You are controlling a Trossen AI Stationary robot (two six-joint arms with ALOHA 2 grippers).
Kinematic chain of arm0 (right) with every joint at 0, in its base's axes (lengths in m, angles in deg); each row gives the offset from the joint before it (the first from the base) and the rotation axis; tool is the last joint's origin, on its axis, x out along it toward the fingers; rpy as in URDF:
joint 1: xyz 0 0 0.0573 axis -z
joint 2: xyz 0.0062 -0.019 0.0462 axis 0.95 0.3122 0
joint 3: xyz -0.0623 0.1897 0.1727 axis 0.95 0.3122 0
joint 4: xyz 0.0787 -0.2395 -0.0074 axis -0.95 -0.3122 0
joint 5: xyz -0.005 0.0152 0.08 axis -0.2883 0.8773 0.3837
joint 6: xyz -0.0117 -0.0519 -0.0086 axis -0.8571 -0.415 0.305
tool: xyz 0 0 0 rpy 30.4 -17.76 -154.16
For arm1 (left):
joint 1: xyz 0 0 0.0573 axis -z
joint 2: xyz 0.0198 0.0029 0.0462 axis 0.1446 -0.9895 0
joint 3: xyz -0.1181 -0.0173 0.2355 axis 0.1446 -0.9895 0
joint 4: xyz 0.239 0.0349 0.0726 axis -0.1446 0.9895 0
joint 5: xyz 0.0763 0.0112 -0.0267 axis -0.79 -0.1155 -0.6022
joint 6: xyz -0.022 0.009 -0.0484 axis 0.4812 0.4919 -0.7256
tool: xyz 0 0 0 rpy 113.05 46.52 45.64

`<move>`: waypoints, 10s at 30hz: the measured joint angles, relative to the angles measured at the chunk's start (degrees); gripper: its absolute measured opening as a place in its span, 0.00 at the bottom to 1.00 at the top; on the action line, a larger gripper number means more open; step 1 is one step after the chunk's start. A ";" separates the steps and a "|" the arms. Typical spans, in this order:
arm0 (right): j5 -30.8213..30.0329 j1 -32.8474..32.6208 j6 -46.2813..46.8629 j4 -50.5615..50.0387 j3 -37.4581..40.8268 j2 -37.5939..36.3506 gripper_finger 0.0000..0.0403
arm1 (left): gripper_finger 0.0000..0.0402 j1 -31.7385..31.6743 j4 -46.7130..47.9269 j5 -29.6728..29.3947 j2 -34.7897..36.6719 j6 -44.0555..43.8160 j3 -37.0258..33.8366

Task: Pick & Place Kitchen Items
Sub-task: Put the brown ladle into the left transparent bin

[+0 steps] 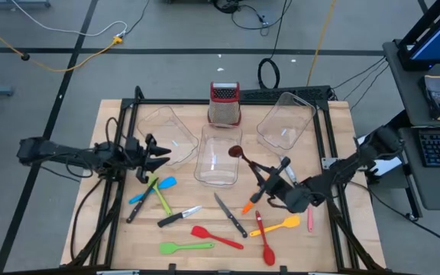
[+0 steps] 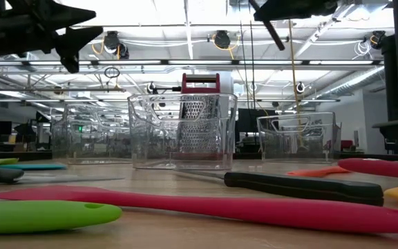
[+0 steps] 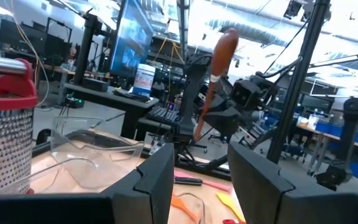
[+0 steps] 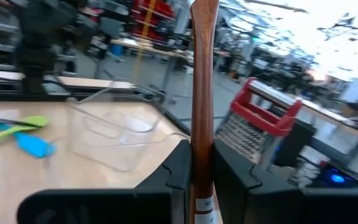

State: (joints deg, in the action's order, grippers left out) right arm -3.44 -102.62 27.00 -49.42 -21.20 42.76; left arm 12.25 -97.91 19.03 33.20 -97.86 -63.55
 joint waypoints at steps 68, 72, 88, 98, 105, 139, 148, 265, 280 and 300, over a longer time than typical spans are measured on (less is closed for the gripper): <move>18.89 7.89 3.67 12.40 -0.01 4.42 0.09 | 0.66 1.78 -7.23 -3.48 -60.89 11.89 47.43; 18.85 7.77 3.68 12.53 0.00 4.42 0.09 | 0.66 1.67 -6.30 -3.78 -60.86 12.15 47.47; 21.40 7.82 5.24 14.63 0.00 6.24 0.09 | 0.14 0.67 -3.80 -2.52 -60.86 12.21 47.47; 21.31 7.80 4.94 18.00 0.05 10.41 0.15 | 0.04 0.21 1.64 0.07 -60.78 10.71 47.47; 22.77 6.66 3.15 16.37 -0.04 9.39 0.18 | 0.04 0.10 8.13 -7.86 -60.15 10.43 47.47; 31.18 -4.00 -5.28 5.92 15.03 -15.75 0.01 | 0.04 -11.58 67.48 -28.36 -36.67 -22.66 47.50; 35.41 -3.69 6.12 -9.09 18.10 -28.23 0.00 | 0.04 -20.32 74.99 -24.50 -36.67 -28.89 47.50; 35.48 -3.78 16.12 -23.94 18.14 -28.93 0.00 | 0.02 -34.13 97.63 11.54 -44.84 -53.72 50.47; 35.48 -3.80 16.75 -24.80 18.14 -28.96 0.00 | 0.02 -34.66 95.39 11.36 -54.90 -50.69 50.49; 35.48 -3.78 16.77 -24.77 18.14 -28.96 0.00 | 0.04 -33.72 92.00 9.86 -62.04 -48.42 50.47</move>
State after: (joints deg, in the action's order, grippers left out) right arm 32.04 -106.40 43.77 -74.19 -3.06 13.80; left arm -21.47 -5.91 28.89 -28.84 -146.28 -13.09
